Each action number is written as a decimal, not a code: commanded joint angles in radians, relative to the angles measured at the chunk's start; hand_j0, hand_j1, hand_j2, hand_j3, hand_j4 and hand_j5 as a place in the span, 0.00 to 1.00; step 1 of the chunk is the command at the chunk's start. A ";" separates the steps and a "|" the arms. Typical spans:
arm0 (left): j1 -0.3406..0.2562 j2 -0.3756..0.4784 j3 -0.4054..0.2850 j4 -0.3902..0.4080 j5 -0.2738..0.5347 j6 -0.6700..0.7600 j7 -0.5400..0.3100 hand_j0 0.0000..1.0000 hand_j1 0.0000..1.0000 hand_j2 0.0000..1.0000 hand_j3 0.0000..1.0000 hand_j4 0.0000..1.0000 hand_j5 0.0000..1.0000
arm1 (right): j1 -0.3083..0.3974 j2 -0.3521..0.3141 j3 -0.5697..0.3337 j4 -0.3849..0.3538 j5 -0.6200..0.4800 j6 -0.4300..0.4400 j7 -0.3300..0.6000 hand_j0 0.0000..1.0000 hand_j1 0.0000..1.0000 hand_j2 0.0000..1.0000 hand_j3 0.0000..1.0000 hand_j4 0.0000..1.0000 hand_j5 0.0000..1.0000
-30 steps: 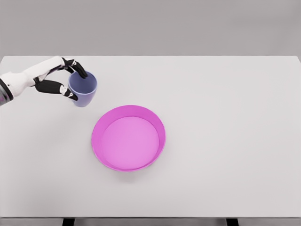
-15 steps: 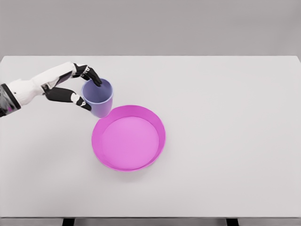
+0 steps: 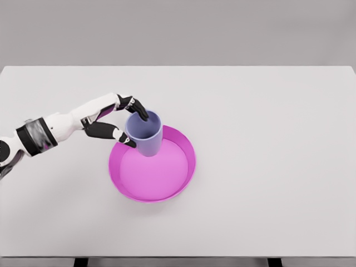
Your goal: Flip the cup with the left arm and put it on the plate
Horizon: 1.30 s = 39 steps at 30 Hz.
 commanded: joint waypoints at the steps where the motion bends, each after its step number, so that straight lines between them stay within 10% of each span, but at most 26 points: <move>1: 0.000 -0.019 0.000 -0.001 -0.024 0.005 0.002 0.50 0.50 0.50 0.50 0.50 0.50 | 0.000 0.000 0.000 0.000 0.000 0.000 0.000 1.00 1.00 1.00 1.00 1.00 1.00; 18: 0.063 -0.077 0.011 0.027 -0.125 0.013 0.002 0.52 0.52 0.52 0.52 0.52 0.52 | 0.000 0.000 0.000 0.000 0.000 0.000 0.000 1.00 1.00 1.00 1.00 1.00 1.00; 23: 0.063 -0.077 0.014 0.025 -0.124 0.013 0.002 0.93 0.93 0.93 0.93 0.93 0.93 | 0.000 0.000 0.001 0.000 0.000 0.000 0.000 1.00 1.00 1.00 1.00 1.00 1.00; 39: 0.063 0.024 0.050 0.024 -0.102 0.008 -0.006 1.00 1.00 1.00 1.00 1.00 1.00 | 0.000 0.000 0.000 0.000 0.000 0.000 0.000 1.00 1.00 1.00 1.00 1.00 1.00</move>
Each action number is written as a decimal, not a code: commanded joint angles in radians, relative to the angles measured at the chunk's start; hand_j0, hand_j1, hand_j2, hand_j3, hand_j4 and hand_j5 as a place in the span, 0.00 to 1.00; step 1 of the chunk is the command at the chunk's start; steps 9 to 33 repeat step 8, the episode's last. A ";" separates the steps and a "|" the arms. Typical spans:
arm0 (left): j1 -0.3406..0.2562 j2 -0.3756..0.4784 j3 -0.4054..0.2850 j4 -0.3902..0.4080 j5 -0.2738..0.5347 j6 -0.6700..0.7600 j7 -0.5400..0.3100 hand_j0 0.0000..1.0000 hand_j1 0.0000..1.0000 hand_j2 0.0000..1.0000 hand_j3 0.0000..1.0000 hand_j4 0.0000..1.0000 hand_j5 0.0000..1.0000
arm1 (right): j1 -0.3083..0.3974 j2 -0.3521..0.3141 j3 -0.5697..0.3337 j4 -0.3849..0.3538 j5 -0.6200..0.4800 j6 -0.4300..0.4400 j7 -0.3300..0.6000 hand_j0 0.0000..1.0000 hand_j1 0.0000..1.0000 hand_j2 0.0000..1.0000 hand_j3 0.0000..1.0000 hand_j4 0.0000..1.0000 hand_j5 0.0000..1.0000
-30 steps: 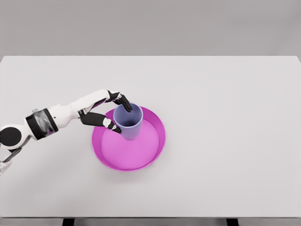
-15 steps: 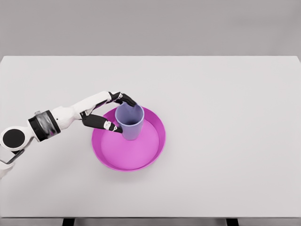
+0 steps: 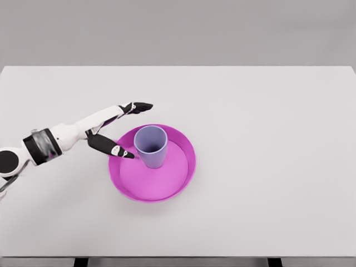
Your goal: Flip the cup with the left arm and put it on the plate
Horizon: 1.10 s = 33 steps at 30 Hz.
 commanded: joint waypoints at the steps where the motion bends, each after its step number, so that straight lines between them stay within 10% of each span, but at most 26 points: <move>1: 0.000 0.095 0.037 0.000 0.036 -0.008 -0.003 1.00 1.00 1.00 1.00 1.00 1.00 | 0.000 0.000 0.001 0.000 0.000 0.000 0.000 1.00 1.00 1.00 1.00 1.00 1.00; 8: 0.029 0.379 0.088 0.039 0.145 -0.392 -0.006 1.00 1.00 1.00 1.00 1.00 1.00 | 0.000 0.000 0.001 0.000 0.000 0.000 0.000 1.00 1.00 1.00 1.00 1.00 1.00; 33: 0.029 0.379 0.088 0.039 0.145 -0.392 -0.006 1.00 1.00 1.00 1.00 1.00 1.00 | 0.000 0.000 0.001 0.000 0.000 0.000 0.000 1.00 1.00 1.00 1.00 1.00 1.00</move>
